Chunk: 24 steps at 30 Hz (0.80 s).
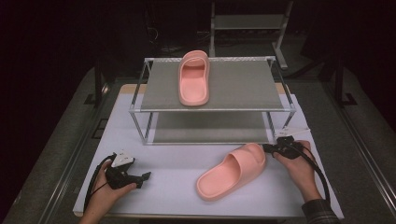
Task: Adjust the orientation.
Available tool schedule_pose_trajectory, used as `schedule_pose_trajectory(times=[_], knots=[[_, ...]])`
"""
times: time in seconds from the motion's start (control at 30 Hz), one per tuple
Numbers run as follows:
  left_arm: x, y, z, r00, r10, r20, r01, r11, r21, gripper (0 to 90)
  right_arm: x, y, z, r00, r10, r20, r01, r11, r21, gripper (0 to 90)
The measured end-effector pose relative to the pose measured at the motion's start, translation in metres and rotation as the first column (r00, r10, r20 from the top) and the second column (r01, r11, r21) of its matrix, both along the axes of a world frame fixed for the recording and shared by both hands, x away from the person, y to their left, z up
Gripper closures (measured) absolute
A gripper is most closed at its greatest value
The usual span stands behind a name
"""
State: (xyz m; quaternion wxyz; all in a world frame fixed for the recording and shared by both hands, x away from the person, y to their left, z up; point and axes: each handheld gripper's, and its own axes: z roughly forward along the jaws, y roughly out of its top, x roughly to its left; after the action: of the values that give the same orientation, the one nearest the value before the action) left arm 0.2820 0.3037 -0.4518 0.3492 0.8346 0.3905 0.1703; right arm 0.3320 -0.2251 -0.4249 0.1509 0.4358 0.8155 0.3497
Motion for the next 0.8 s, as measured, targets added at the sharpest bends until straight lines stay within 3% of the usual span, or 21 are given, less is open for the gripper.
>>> schedule_pose_trajectory(times=[0.43, 0.63, 0.8], knots=[[0.0, 0.0, 0.0, 1.0, 0.0, 0.0, 0.0, 1.0, 0.0, 12.9, 0.013, 0.053, 0.001, 0.9944, 0.105, -0.006, -0.106, 0.994, -0.005, 90.0], [0.0, 0.0, 0.0, 1.0, 0.001, 0.001, -0.001, 1.0, -0.002, 12.9, 0.008, 0.05, 0.006, 0.995, 0.1, 0.013, -0.1, 0.995, 0.018, 90.0], [0.0, 0.0, 0.0, 1.0, 0.0, 0.002, 0.0, 1.0, -0.002, 12.9, -0.016, 0.035, 0.008, 0.9959, 0.09, 0.014, -0.09, 0.995, 0.042, 90.0]])
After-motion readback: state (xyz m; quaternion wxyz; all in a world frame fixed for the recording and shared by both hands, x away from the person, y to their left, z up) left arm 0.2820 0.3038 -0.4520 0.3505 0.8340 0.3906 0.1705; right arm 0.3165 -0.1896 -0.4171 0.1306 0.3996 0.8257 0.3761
